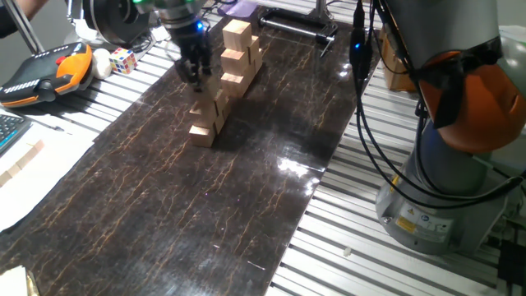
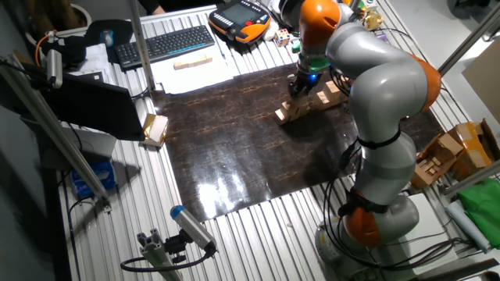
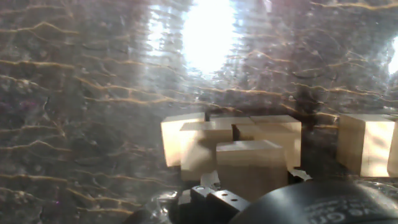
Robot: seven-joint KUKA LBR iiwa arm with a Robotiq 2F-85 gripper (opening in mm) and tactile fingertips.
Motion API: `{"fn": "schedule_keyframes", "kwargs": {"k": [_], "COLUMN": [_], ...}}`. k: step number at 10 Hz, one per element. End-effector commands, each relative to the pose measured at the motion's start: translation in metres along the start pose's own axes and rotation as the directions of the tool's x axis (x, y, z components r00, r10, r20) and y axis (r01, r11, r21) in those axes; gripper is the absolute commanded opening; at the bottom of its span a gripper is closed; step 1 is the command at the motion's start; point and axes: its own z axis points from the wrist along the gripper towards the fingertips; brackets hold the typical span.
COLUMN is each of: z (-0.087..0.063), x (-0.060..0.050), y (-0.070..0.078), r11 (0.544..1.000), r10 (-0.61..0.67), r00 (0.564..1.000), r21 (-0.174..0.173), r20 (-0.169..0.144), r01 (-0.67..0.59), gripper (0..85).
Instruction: Stack the blocks into a pyramid shape
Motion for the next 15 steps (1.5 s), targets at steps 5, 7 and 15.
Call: {"fn": "schedule_keyframes", "kwargs": {"k": [5,7,15], "z": [0.005,0.011,0.017], "x": [0.001,-0.001,0.004], "y": [0.000,0.003,-0.001], "r11": [1.000,1.000,0.999], "r10": [-0.012,-0.006,0.026], "r00": [1.000,1.000,1.000], "r21": [-0.003,-0.003,-0.018], "r20": [0.004,0.012,0.017], "r01": [0.012,0.006,-0.026], "gripper": [30.7,30.7,60.7]}}
